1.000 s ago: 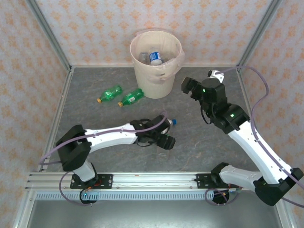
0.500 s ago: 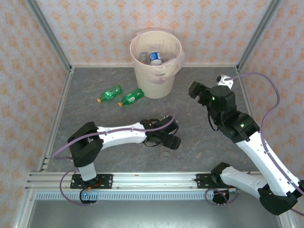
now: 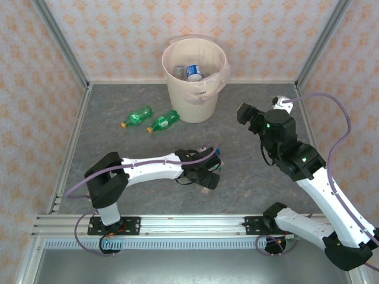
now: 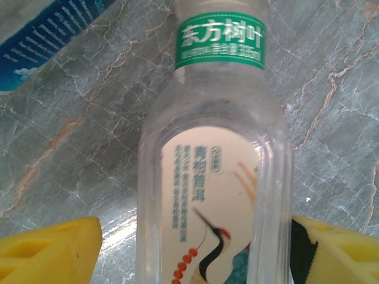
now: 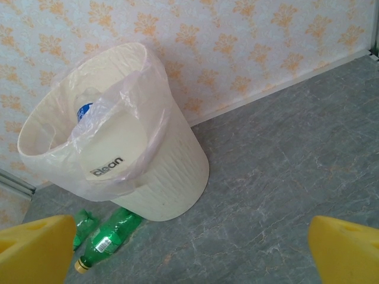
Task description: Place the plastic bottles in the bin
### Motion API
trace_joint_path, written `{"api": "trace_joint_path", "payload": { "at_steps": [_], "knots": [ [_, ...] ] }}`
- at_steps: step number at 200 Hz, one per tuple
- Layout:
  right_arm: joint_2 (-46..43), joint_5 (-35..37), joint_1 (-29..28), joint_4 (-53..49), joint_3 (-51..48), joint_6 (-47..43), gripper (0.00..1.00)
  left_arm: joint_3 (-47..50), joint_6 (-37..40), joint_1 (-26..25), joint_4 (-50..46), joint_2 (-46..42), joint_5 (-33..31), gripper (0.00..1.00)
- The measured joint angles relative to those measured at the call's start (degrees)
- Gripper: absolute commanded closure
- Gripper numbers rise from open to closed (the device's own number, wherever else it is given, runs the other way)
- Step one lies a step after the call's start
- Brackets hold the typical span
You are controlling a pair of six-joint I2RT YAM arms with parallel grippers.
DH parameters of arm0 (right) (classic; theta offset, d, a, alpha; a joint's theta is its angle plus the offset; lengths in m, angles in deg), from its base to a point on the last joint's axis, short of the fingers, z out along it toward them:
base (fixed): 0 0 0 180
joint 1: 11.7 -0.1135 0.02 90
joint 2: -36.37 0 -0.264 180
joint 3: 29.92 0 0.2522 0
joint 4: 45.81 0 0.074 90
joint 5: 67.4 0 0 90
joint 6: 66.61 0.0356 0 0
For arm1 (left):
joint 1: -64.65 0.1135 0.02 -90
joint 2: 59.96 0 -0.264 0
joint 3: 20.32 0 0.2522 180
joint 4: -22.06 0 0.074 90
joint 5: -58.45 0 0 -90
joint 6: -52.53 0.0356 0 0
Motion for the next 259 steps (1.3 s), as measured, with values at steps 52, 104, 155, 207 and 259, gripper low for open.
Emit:
{"api": "trace_joint_path", "payload": {
  "at_steps": [52, 104, 155, 207, 259],
  "knots": [
    [0.0, -0.1, 0.0, 0.0, -0.5, 0.2, 0.0, 3.6, -0.1, -0.3, 0.3, 0.0, 0.1, 0.17],
    [0.0, -0.1, 0.0, 0.0, -0.5, 0.2, 0.0, 3.0, 3.6, -1.4, 1.8, 3.6, 0.1, 0.16],
    [-0.4, -0.1, 0.0, 0.0, -0.5, 0.6, 0.0, 2.2, 7.3, -1.7, 3.3, 5.3, -1.9, 0.4],
    [-0.5, -0.1, 0.0, 0.0, -0.5, 0.6, 0.0, 2.0, 7.8, -1.7, 3.6, 1.6, -3.6, 0.43],
    [-0.2, 0.0, 0.0, 0.1, -0.5, 0.6, 0.0, -8.0, 7.0, -1.2, 0.4, -5.2, -4.7, 0.43]
  ]
}}
